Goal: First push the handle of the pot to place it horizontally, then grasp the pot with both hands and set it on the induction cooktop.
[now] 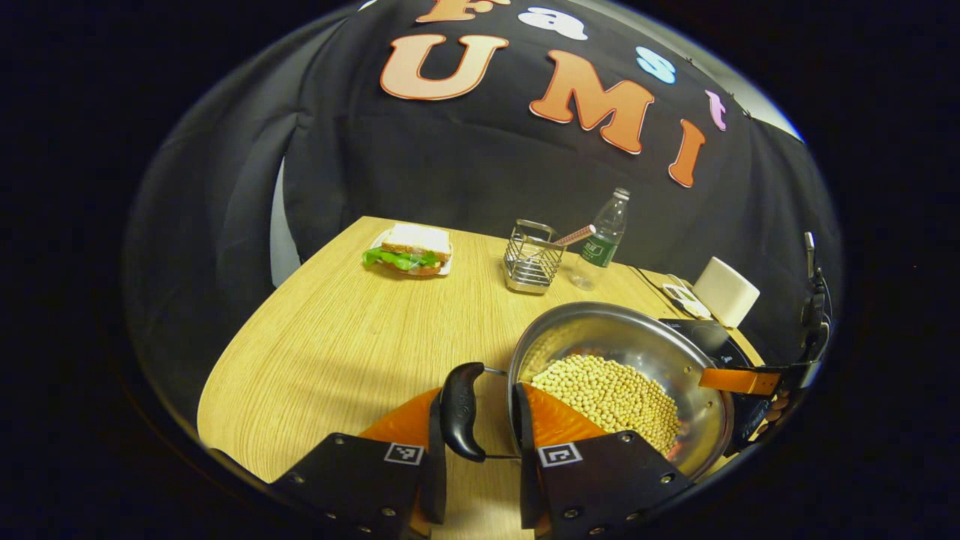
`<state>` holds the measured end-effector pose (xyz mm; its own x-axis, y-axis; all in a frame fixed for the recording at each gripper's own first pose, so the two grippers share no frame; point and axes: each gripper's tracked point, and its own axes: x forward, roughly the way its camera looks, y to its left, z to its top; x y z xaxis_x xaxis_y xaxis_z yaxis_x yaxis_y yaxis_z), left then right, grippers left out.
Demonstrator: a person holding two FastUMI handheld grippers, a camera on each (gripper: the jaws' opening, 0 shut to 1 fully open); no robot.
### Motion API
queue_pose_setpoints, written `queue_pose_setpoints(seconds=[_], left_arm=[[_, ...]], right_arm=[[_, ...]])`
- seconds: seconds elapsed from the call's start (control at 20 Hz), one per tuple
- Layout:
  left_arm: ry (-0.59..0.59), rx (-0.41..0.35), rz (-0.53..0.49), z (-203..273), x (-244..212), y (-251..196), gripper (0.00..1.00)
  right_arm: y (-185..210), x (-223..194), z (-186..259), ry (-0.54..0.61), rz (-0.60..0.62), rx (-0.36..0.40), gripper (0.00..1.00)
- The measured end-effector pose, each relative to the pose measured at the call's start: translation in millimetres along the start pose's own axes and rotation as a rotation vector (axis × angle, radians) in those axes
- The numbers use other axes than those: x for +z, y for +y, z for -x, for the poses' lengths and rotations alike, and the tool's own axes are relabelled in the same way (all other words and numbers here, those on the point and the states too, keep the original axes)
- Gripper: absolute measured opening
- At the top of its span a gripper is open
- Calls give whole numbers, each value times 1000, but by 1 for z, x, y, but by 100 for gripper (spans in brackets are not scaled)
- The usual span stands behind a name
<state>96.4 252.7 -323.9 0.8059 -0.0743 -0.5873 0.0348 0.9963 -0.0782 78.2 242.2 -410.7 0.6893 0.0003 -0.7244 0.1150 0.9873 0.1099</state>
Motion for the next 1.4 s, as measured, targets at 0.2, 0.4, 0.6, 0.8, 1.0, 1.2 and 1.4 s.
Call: queue_pose_setpoints(seconds=[0.2,0.4,0.6,0.8,1.0,1.2,1.4], left_arm=[[-46,40,-20,14,14,-2,40],[-88,46,-38,49,33,-16,41],[-110,41,-47,53,47,-43,39],[-111,34,-81,59,50,-75,39],[-111,10,-88,59,53,-110,39],[-101,-12,-97,52,48,-146,39],[-90,-28,-98,45,40,-178,39]], right_arm=[[4,8,12,-13,-10,48,39],[-6,29,31,-52,-21,72,39],[-22,49,48,-84,-27,90,39],[-47,60,60,-105,-52,96,39],[-82,70,69,-127,-71,84,39],[-116,75,74,-131,-79,71,39],[-147,77,74,-126,-90,55,39]])
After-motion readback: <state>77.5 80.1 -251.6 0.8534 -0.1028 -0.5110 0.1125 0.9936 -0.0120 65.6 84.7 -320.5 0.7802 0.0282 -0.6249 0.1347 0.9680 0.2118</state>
